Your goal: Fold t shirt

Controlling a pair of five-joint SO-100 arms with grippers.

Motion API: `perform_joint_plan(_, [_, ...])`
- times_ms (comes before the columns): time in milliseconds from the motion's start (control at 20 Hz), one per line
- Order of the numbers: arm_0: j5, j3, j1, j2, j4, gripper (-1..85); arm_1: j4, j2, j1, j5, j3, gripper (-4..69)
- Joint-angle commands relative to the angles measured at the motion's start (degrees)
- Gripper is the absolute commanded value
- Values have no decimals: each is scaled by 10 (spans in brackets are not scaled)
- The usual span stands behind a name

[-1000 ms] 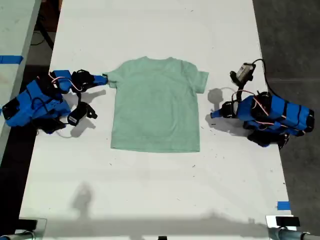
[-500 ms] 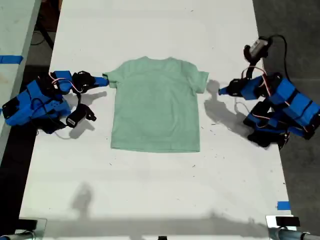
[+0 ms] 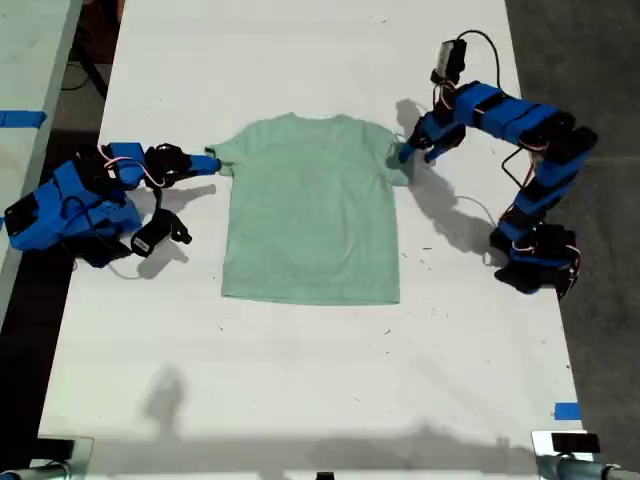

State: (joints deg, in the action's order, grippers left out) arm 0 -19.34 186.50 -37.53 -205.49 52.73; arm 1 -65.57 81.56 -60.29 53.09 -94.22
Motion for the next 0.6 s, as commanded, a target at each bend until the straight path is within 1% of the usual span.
perform_joint_plan(0, [11,24,7,-5,0,32,23,-37,18,8,65,218])
perform_joint_plan(50, [11,24,6,-5,0,31,27,-45,24,8,70,203])
perform_joint_plan(150, [11,24,5,-5,0,30,27,-42,25,6,70,25])
perform_joint_plan(300, [11,24,4,-5,0,29,17,21,17,-16,43,25])
perform_joint_plan(400, [11,24,4,-5,0,27,3,94,29,-34,33,25])
perform_joint_plan(450, [11,24,4,-5,0,27,-6,134,45,-44,35,25])
perform_joint_plan(550, [11,24,4,-5,0,26,-16,196,103,-57,64,25])
